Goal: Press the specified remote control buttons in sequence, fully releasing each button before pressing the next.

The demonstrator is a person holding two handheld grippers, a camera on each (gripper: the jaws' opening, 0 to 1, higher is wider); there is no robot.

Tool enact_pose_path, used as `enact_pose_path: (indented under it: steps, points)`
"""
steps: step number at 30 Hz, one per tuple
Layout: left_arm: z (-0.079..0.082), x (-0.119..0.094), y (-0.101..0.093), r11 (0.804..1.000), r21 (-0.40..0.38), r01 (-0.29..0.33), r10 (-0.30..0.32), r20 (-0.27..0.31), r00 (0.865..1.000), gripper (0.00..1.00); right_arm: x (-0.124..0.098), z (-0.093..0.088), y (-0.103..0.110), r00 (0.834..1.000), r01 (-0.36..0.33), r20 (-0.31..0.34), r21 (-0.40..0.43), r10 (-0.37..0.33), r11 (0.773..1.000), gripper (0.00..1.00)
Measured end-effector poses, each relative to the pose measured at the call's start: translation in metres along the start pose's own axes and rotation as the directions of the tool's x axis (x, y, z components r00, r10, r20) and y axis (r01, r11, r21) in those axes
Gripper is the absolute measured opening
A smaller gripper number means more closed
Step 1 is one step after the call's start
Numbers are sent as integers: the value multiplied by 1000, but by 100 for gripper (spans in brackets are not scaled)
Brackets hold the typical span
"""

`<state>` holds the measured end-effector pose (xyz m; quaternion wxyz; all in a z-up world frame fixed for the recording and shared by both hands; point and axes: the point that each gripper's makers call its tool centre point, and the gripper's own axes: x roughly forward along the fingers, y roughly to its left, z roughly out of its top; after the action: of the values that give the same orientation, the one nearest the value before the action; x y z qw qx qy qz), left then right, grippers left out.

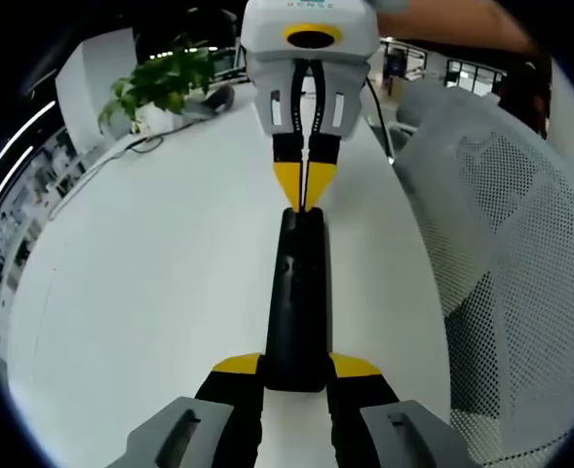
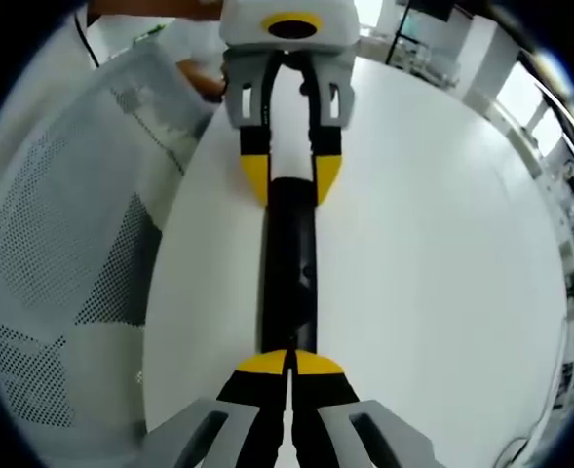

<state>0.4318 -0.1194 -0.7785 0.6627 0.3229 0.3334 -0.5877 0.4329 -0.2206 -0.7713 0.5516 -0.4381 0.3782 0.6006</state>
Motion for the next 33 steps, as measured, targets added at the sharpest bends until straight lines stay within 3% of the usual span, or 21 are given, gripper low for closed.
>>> enact_pose_path:
  steps: [33]
  points:
    - [0,0,0,1000,-4,6,-6,-1,1000,25,-1,-1,0,1000,-3,-23,-28,2,1000,0]
